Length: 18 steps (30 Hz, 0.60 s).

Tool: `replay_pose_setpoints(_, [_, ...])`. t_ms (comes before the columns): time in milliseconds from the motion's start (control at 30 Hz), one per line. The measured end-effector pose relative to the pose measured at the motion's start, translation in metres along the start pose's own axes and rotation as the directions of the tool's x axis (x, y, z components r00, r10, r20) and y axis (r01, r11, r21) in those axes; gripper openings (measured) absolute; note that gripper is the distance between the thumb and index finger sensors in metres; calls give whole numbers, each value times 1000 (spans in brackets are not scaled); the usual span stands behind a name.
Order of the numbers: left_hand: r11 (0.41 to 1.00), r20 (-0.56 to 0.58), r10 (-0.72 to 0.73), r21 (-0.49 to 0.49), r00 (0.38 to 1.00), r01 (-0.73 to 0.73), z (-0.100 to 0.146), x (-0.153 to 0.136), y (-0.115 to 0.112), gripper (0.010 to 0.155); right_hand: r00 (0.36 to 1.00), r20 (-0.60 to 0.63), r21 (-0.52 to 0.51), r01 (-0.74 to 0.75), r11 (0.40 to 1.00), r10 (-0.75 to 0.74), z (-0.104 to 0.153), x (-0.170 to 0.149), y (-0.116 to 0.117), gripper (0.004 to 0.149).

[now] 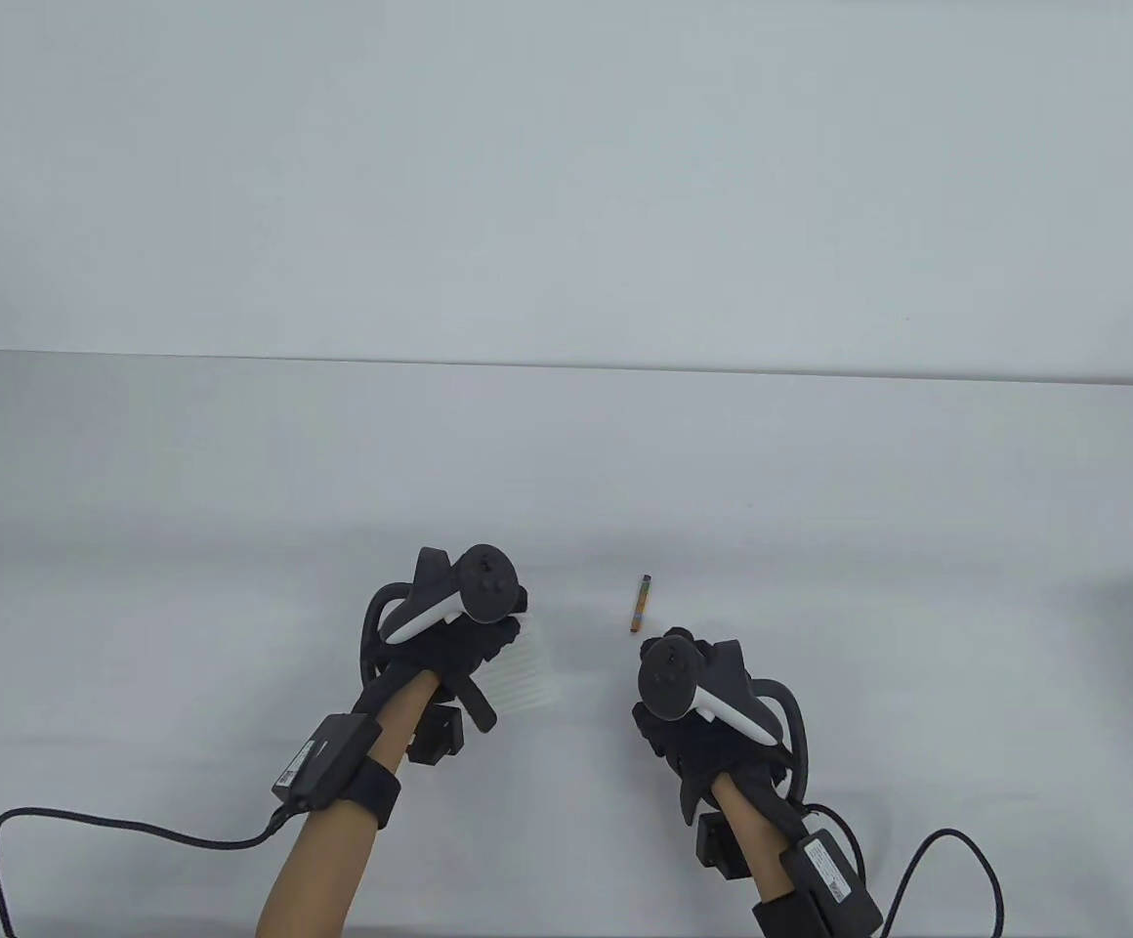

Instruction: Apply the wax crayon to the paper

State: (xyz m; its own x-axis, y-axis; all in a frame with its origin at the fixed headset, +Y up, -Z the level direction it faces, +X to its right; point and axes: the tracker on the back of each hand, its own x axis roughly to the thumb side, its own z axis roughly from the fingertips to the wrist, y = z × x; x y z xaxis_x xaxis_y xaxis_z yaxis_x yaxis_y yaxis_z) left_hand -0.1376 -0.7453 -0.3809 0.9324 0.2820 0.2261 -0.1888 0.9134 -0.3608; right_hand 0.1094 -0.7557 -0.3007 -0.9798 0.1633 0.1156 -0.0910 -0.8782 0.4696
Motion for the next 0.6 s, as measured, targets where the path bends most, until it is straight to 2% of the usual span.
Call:
replay_pose_setpoints(100, [995, 62, 62, 73, 996, -67, 15, -3, 18, 40, 1000, -1, 8, -7, 1000, 7, 0, 0, 0, 68])
replay_pose_setpoints(333, [947, 189, 251, 157, 949, -281, 43, -11, 42, 42, 1000, -6, 16, -11, 1000, 11, 1, 0, 1, 69])
replay_pose_setpoints(467, [900, 222, 360, 174, 906, -400, 51, -14, 39, 43, 1000, -12, 25, -17, 1000, 17, 0, 0, 2, 69])
replay_pose_setpoints(600, [854, 223, 464, 145, 857, -500, 53, -14, 23, 47, 1000, -16, 40, -17, 999, 18, -1, 0, 3, 68])
